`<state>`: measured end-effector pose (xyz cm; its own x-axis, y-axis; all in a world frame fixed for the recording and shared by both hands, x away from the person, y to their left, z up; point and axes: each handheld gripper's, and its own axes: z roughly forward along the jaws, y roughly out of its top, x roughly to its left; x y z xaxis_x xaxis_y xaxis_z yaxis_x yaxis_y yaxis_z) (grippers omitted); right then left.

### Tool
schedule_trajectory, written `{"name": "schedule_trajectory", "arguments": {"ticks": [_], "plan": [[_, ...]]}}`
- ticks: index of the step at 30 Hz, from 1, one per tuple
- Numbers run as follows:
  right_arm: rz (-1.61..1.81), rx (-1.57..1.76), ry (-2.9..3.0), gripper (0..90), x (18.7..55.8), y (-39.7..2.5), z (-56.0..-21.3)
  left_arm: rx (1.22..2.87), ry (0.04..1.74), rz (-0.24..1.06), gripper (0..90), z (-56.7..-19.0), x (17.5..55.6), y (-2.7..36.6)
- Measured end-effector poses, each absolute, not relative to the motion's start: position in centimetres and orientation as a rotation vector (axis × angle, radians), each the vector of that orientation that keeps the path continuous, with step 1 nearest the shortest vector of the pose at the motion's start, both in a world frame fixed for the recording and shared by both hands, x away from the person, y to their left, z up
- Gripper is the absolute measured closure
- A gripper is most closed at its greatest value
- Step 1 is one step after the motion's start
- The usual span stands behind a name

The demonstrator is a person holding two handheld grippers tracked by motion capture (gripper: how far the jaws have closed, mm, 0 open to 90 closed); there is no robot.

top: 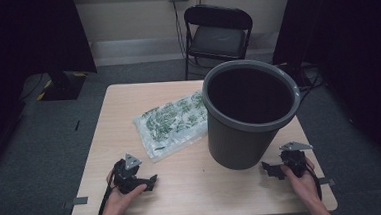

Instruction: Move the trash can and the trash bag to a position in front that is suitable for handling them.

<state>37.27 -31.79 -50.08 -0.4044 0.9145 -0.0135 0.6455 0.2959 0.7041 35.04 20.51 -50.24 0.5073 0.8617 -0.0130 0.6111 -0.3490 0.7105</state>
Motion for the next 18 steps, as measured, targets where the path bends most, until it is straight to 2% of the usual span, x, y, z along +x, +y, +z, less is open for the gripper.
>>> {"name": "schedule_trajectory", "arguments": {"ticks": [4, 5, 7, 8, 9, 10, 11, 13, 18], "plan": [[0.87, 1.406, 2.163, 0.9, 37.3, -31.8, -49.9, 2.056, 1.214, 0.465, 1.5, -50.1, 35.0, 20.7], [0.871, 1.405, 2.163, 2.5, 37.3, -31.8, -49.9, 2.051, 1.21, 0.461, 4.2, -50.0, 34.9, 20.9], [0.879, 1.404, 2.163, 4.9, 37.3, -31.8, -49.8, 2.028, 1.177, 0.431, 20.7, -49.8, 34.7, 21.1], [0.876, 1.406, 2.164, 5.6, 37.3, -31.7, -49.8, 2.025, 1.172, 0.417, 23.9, -49.7, 34.7, 21.0], [0.872, 1.4, 2.163, 7.4, 37.4, -31.7, -49.7, 2.038, 1.168, 0.43, 18.7, -49.8, 34.6, 20.8], [0.871, 1.399, 2.16, 13.6, 37.4, -31.7, -49.6, 2.059, 1.151, 0.44, 14.1, -49.7, 34.6, 20.7], [0.876, 1.404, 2.148, 19.0, 37.5, -31.7, -49.5, 2.064, 1.123, 0.43, 17.3, -49.7, 34.6, 20.5], [0.869, 1.399, 2.158, 14.1, 37.5, -31.6, -49.5, 2.043, 1.097, 0.418, 19.0, -49.3, 34.5, 20.1], [0.889, 1.37, 2.157, 15.2, 37.4, -31.7, -48.6, 2.022, 1.031, 0.412, 18.8, -48.0, 34.8, 18.4]]}}
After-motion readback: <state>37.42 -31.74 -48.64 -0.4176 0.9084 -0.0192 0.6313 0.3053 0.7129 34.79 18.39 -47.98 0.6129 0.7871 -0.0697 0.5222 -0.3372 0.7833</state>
